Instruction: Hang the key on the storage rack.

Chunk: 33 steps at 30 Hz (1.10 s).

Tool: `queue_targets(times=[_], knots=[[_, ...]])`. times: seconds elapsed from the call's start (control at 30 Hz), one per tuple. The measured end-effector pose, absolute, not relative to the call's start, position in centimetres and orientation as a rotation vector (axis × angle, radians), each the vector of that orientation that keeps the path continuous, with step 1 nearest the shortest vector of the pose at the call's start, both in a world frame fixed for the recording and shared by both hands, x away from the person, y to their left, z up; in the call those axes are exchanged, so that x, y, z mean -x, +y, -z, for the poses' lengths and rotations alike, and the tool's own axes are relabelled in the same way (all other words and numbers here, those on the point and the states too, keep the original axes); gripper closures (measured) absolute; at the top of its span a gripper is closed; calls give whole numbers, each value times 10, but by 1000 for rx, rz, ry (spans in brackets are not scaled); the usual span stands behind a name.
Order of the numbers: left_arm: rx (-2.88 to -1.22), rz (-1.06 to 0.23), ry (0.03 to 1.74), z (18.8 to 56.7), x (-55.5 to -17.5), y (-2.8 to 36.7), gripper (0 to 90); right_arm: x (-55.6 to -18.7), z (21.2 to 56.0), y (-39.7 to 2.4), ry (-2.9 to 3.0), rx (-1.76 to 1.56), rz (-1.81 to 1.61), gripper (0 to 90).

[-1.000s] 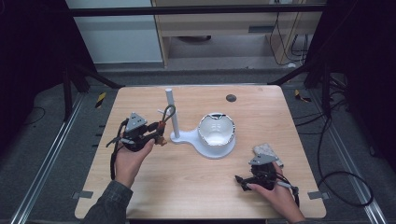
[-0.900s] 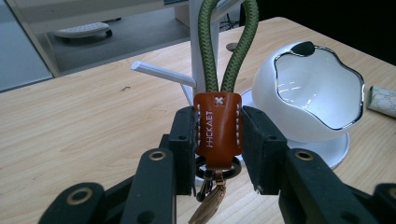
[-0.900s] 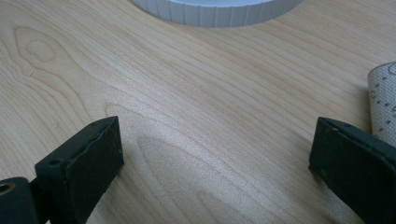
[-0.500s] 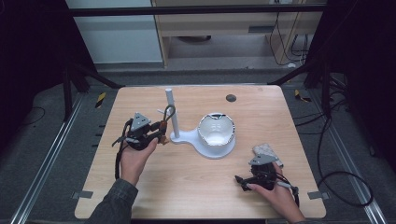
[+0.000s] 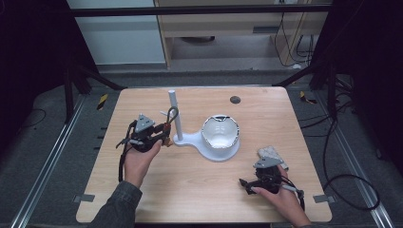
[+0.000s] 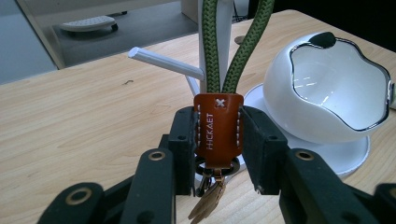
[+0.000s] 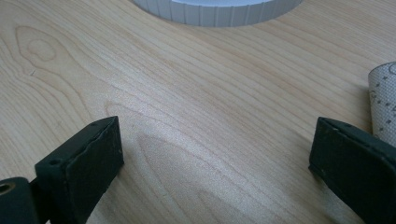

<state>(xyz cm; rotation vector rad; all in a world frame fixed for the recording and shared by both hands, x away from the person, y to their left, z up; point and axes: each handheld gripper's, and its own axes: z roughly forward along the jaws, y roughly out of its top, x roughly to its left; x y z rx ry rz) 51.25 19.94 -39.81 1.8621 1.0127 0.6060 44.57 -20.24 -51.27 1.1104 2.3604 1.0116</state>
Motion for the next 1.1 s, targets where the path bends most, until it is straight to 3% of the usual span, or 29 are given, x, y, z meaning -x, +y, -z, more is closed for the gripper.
queue_targets(times=[1.1], knots=[[-1851, -593, 1022, 412, -533, 187, 651, -445, 513, -203, 2364, -1106, -1013, 28]])
